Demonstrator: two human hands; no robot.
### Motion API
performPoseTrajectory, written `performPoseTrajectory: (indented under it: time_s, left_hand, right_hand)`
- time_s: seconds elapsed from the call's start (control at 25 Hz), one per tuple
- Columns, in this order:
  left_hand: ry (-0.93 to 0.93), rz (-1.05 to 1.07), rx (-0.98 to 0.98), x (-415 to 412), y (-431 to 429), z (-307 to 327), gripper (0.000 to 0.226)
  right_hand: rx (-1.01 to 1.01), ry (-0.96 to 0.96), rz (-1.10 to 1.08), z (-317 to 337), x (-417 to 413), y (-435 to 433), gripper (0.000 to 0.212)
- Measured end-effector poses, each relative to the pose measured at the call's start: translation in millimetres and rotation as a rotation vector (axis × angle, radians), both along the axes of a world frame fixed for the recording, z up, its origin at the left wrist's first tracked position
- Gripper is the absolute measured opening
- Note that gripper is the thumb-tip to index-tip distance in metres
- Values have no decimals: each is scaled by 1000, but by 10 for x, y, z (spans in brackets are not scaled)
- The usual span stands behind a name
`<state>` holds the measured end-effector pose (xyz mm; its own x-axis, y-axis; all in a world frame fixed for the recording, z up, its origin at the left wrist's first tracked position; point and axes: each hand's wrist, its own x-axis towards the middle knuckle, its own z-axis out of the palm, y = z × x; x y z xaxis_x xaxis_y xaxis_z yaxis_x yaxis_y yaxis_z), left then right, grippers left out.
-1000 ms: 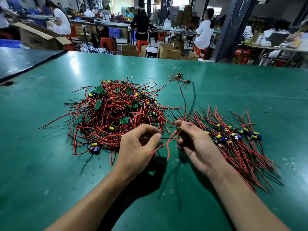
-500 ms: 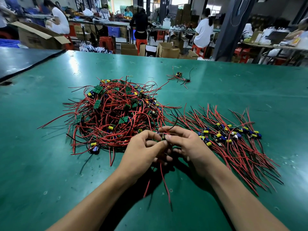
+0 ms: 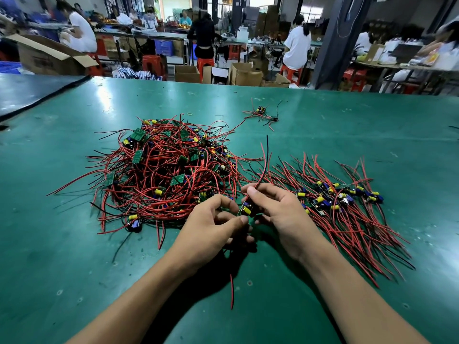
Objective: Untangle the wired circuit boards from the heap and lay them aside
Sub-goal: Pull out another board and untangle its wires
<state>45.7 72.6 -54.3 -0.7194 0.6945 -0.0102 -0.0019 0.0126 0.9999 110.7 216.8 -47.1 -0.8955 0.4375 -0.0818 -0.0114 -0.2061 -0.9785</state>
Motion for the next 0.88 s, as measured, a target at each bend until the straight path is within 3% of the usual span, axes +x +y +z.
performPoseTrajectory:
  time_s: [0.2, 0.44, 0.6, 0.88]
  left_hand:
    - [-63, 103, 60, 2, 22, 25, 46]
    - [-137, -16, 93, -16, -18, 17, 17]
    - [-226, -47, 107, -19, 0, 5, 16]
    - [-300, -115, 131, -30, 1, -13, 19]
  right_hand:
    - [203, 43, 50, -20, 17, 31, 11]
    - [145, 81, 64, -32, 40, 8, 7]
    - [300, 83, -19, -37, 34, 23, 6]
    - [-176, 96, -33, -23, -11, 19, 22]
